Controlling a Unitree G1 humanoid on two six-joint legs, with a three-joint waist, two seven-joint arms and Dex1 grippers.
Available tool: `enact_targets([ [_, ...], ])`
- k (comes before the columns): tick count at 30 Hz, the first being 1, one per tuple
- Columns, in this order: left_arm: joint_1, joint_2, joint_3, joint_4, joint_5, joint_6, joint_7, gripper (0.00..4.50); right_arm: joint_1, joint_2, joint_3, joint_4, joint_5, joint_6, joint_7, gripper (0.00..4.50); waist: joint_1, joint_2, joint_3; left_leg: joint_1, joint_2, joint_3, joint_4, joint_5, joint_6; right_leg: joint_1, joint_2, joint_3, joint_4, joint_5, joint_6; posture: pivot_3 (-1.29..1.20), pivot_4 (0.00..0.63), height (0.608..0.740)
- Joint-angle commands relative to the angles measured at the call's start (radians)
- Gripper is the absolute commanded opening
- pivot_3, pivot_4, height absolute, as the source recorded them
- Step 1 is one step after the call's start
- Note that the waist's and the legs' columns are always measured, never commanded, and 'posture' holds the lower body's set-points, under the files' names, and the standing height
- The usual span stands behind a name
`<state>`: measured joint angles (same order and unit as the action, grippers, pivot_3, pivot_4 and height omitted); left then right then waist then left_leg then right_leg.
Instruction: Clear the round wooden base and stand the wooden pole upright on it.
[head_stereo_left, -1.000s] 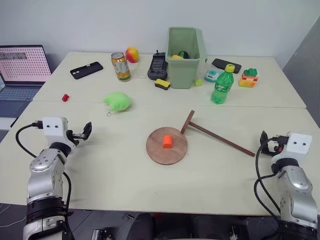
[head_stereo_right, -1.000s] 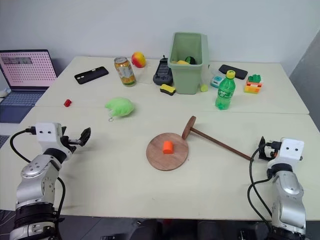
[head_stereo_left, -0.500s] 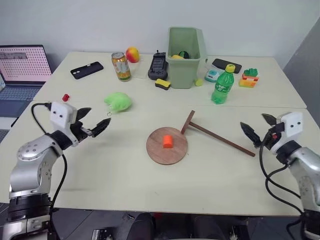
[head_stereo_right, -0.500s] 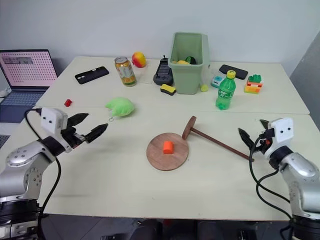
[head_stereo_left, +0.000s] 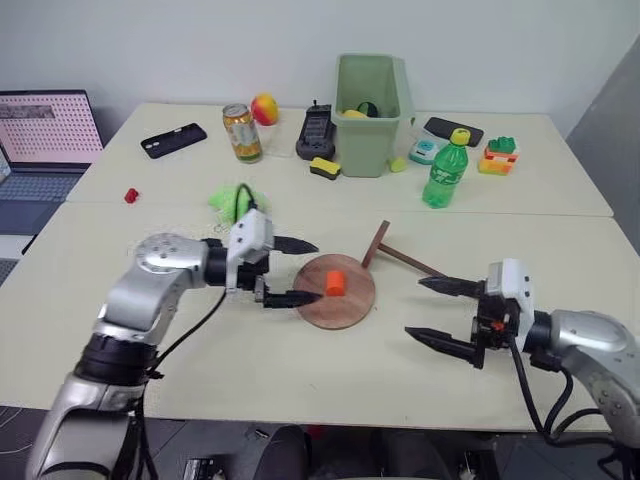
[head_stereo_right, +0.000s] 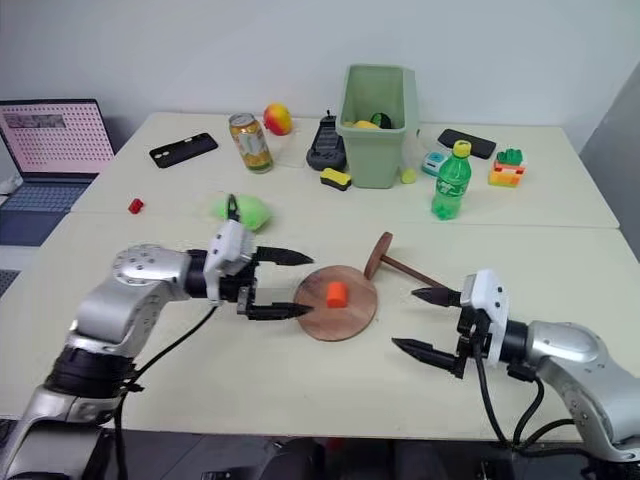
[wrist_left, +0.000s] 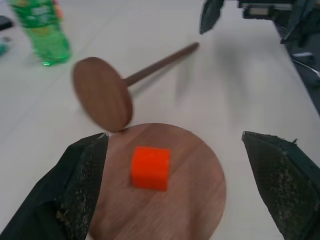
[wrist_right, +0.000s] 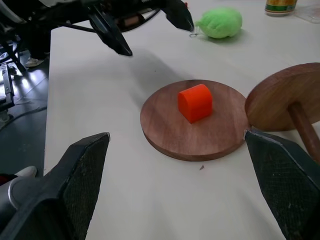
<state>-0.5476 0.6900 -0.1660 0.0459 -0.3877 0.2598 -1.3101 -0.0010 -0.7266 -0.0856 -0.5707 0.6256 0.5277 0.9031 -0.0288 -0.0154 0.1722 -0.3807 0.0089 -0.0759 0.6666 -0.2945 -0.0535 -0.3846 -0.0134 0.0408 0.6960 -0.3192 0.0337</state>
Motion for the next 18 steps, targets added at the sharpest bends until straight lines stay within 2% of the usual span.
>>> enact_targets([
  [1, -0.061, -0.029, -0.029, 0.106, 0.052, -0.09, -0.057, 4.47, 0.021, 0.018, -0.013, -0.054, -0.001, -0.027, -0.032, 4.5, -0.001, 0.0, 0.0, 0.0, 0.0, 0.0, 0.0, 0.0, 0.0, 0.0, 0.001, 0.0, 0.0, 0.0, 0.0, 0.0, 0.15, 0.74],
  [9, -0.142, -0.135, -0.084, 0.371, 0.179, -0.265, -0.07, 4.47, 0.099, 0.061, -0.018, -0.088, -0.026, -0.058, -0.092, 4.5, 0.0, 0.0, 0.0, 0.0, 0.0, 0.0, 0.001, 0.0, 0.0, 0.0, 0.002, 0.0, 0.0, 0.0, 0.0, 0.0, 0.15, 0.74],
  [14, -0.17, -0.177, -0.096, 0.446, 0.224, -0.309, -0.071, 4.47, 0.121, 0.077, -0.008, -0.111, -0.035, -0.061, -0.121, 4.5, 0.0, 0.0, 0.0, -0.001, -0.001, -0.001, 0.001, 0.0, 0.0, 0.0, 0.002, 0.0, 0.001, 0.0, 0.0, 0.0, 0.15, 0.74],
  [18, -0.194, -0.21, -0.098, 0.506, 0.255, -0.347, -0.056, 3.75, 0.121, 0.083, -0.009, -0.125, -0.029, -0.05, -0.146, 4.5, 0.0, 0.0, 0.0, -0.001, -0.001, -0.001, 0.002, 0.0, 0.0, 0.0, 0.002, 0.0, 0.001, 0.0, 0.0, 0.0, 0.15, 0.74],
])
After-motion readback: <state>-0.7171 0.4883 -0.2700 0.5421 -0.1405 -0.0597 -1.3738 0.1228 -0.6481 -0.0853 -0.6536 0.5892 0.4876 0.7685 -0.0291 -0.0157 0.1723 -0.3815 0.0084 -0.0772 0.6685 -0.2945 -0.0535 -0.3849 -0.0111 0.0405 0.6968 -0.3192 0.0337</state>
